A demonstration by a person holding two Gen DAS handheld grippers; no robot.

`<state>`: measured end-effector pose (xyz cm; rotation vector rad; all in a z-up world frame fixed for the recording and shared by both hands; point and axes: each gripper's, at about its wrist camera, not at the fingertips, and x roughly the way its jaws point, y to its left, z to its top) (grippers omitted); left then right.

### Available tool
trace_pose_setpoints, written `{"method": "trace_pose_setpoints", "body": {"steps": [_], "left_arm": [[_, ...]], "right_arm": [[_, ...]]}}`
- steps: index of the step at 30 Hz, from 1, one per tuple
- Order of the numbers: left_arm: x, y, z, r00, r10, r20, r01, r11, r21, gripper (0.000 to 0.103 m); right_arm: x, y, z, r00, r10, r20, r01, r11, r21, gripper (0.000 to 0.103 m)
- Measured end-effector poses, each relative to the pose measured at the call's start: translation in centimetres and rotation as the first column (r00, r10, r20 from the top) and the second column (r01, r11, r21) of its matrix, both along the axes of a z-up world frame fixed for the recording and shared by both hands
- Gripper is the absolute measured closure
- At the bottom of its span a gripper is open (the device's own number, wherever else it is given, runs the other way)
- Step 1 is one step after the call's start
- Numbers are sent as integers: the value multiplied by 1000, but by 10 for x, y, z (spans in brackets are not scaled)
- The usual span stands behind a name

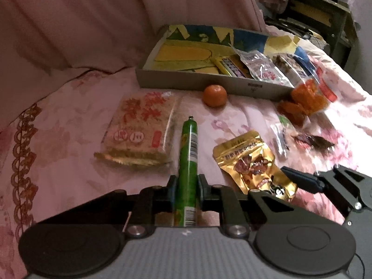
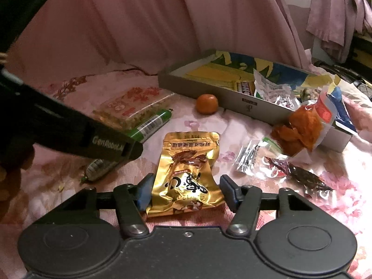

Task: Organize snacks
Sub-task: 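Grasp the green tube stick with the left tool while the right tool grasps the gold pouch, then carry the green stick and gold pouch into the cartoon tray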

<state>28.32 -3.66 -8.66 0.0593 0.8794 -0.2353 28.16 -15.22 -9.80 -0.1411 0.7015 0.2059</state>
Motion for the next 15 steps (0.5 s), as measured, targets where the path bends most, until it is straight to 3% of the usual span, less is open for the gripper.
{"method": "trace_pose_setpoints", "body": {"steps": [8,15], "left_arm": [[-28,5,7,996,53,-76,-58,997,-59,85],[-51,9,15,989,99,-112,-109,990,-91,85]], "right_arm": [[-28,0,10,997,69,-28,-72,991,-112,41],[-59,-10,23,993,115,31,-105,968,-229,42]]}}
